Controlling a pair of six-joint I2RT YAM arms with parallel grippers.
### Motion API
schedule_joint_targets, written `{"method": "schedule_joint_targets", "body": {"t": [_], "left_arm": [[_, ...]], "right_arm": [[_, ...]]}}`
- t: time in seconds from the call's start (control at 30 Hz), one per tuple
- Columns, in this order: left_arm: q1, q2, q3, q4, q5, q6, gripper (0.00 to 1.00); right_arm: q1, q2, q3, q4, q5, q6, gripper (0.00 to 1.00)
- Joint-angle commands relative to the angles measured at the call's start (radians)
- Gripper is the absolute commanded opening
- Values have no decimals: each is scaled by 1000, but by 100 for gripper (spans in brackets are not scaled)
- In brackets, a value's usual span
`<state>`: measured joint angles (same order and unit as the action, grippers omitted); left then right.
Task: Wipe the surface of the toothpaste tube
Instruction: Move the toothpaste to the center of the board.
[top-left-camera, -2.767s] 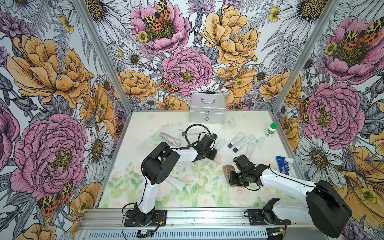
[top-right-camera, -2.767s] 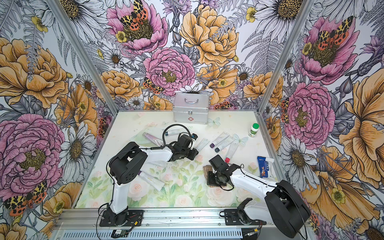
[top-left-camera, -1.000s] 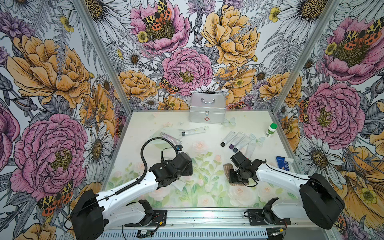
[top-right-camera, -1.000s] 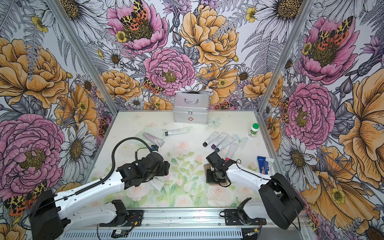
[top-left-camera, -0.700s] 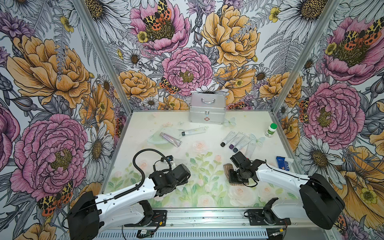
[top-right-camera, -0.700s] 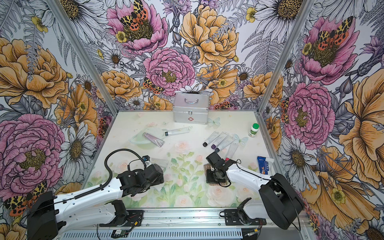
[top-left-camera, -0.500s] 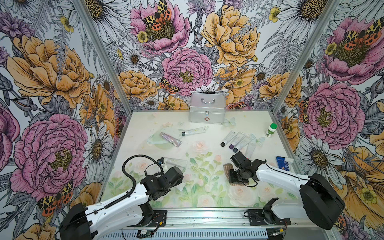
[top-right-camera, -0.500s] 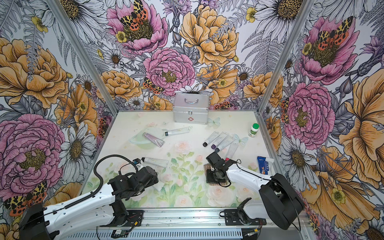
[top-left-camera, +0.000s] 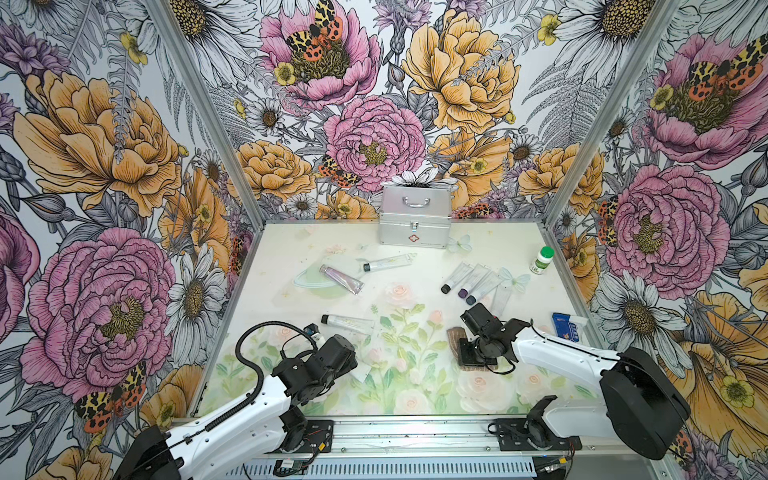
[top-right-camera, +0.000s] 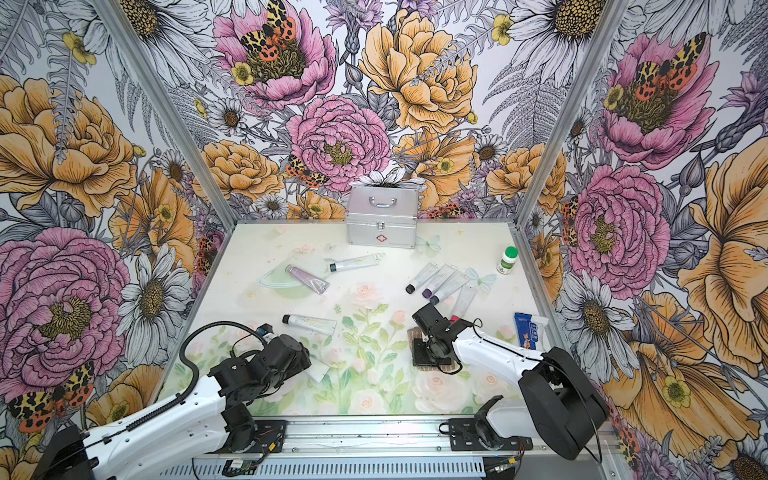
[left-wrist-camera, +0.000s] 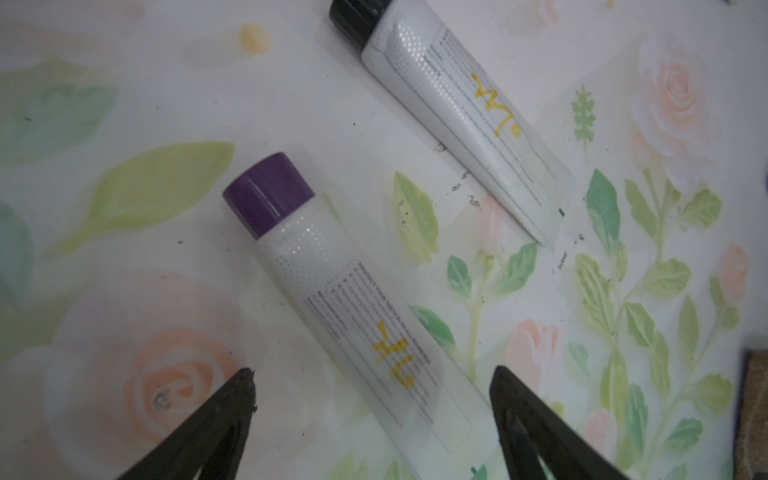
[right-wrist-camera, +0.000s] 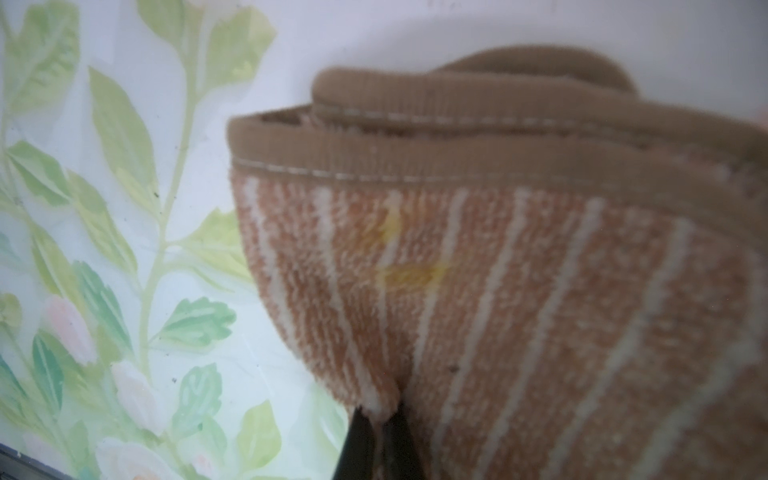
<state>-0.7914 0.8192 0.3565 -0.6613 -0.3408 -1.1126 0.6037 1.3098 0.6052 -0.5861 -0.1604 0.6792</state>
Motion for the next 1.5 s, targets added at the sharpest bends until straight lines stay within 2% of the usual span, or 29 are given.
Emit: {"method": "schedule_joint_targets", "body": {"t": [0.0, 0.27, 0.53, 0.7, 0.9, 1.1, 1.3, 1.47], "left_arm": [[6, 39, -19, 92, 45, -4, 89], [-13, 238, 14, 274, 104, 23, 89], [-117, 501, 157, 389, 121, 30, 89], [-148, 654, 229, 506, 200, 36, 88], [-166, 761, 330, 528, 220, 67, 88], [-143, 730, 392, 455, 214, 136, 87], [-133, 557, 417, 253, 160, 236, 87], [-67, 376, 376, 119, 140, 283, 88]], "right_arm": [[3, -23, 0, 15, 26, -15, 0], [3, -28, -4, 14, 25, -15, 0], [2, -23, -2, 16, 31, -17, 0], [2, -15, 4, 14, 30, -21, 0], [-2, -26, -2, 10, 35, -24, 0], [-7, -31, 0, 0, 36, -25, 0], [-8, -17, 17, -6, 32, -32, 0], [-8, -17, 19, -7, 30, -35, 0]]}}
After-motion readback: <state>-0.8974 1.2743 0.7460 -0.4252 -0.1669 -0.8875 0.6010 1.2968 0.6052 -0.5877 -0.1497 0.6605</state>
